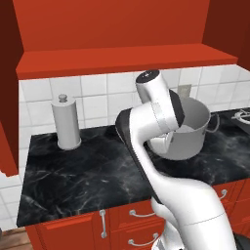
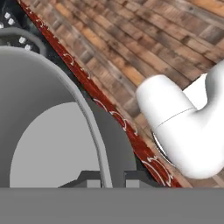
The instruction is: Pick the kettle from the cabinet and place it on a stove burner. Then pick the pot from the counter and place it on another stove burner. Finally, turn both burners on.
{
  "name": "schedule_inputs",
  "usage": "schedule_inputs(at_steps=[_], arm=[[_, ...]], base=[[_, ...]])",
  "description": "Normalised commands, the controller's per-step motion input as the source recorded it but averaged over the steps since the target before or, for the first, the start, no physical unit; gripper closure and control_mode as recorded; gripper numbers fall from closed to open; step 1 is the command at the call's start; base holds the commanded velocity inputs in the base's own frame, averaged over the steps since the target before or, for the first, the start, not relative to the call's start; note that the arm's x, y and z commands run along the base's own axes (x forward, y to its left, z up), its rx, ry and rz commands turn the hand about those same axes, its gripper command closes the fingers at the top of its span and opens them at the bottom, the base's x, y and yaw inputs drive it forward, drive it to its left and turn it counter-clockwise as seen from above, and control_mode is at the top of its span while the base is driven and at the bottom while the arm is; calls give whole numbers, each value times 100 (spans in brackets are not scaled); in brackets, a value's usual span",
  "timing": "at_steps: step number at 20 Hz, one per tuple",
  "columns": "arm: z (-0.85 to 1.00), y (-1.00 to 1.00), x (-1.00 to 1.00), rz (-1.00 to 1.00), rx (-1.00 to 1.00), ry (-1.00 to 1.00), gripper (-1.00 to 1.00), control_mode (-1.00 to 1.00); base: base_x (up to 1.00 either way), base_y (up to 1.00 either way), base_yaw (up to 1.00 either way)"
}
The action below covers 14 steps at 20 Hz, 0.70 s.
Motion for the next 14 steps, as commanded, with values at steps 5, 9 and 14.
schedule_inputs(at_steps=[5, 9, 14], arm=[[19, -3, -48, -8, 0, -2, 100, -100], [8, 0, -44, -8, 0, -2, 100, -100], [0, -1, -13, -3, 0, 0, 100, -100]], base=[[0, 0, 0], [0, 0, 0], [0, 0, 0]])
